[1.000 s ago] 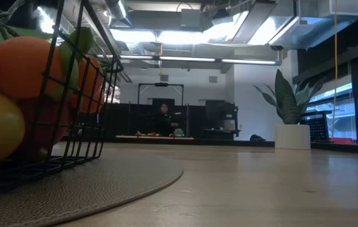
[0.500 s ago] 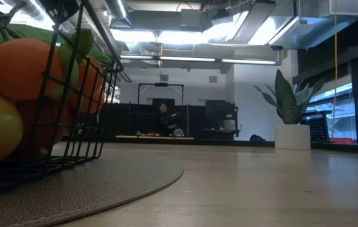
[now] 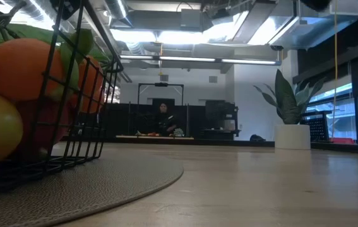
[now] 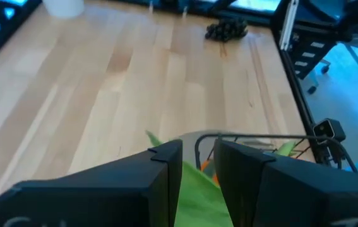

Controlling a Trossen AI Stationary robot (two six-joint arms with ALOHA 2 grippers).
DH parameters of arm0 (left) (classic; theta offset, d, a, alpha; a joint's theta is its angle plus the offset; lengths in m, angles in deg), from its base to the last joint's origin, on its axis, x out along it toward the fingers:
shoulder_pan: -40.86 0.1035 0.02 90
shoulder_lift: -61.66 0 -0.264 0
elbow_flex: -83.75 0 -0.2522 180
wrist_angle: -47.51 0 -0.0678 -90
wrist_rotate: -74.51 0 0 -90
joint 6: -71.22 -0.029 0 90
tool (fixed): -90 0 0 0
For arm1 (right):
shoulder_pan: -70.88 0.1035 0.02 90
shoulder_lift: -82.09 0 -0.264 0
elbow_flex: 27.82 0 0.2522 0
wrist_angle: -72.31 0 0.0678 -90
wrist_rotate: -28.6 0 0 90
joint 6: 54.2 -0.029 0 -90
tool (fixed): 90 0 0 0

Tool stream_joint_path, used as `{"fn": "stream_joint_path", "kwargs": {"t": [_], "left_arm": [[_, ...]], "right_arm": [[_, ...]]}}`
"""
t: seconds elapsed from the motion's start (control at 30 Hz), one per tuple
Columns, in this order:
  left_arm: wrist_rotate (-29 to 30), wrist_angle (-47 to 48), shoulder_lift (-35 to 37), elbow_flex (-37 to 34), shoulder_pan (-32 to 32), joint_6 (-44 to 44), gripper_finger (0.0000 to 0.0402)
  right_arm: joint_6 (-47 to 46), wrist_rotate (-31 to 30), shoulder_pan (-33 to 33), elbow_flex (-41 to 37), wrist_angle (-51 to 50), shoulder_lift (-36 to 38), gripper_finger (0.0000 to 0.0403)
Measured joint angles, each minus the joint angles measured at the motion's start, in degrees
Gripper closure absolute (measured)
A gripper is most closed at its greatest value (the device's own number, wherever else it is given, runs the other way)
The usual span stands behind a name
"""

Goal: Build produce basket
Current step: Put the black grapes into the black wire basket

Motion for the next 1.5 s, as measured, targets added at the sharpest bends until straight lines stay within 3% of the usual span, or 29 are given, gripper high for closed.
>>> {"fn": "stream_joint_path", "kwargs": {"t": [0.13, 0.5, 0.83, 0.97, 1.13, 1.5], "left_arm": [[0.0, -2.9, 0.0, 0.0, 0.1, -2.8, 0.0321], [0.0, -4.3, 0.0, 0.0, 0.9, -2.7, 0.0321], [0.0, -4.3, 0.0, 0.0, 0.9, -2.6, 0.0321], [0.0, -4.3, 0.0, 0.0, 0.9, -1.4, 0.0321], [0.0, -4.3, 0.0, 0.0, 0.9, -1.2, 0.0321], [0.0, -4.3, 0.0, 0.0, 0.9, -1.1, 0.0321]], "right_arm": [[6.0, 5.3, 0.0, -5.5, 1.1, 0.0, 0.0403], [13.6, 9.4, -1.5, -13.2, 5.1, 0.0, 0.0396], [13.8, 9.6, -2.0, -18.9, 7.2, -0.1, 0.0302], [13.6, 12.0, -2.0, -24.2, 12.4, -0.1, 0.028], [13.5, 13.0, -2.0, -30.2, 21.2, -0.1, 0.0277], [13.4, 16.7, -2.0, -39.2, 30.2, -0.1, 0.0277]]}}
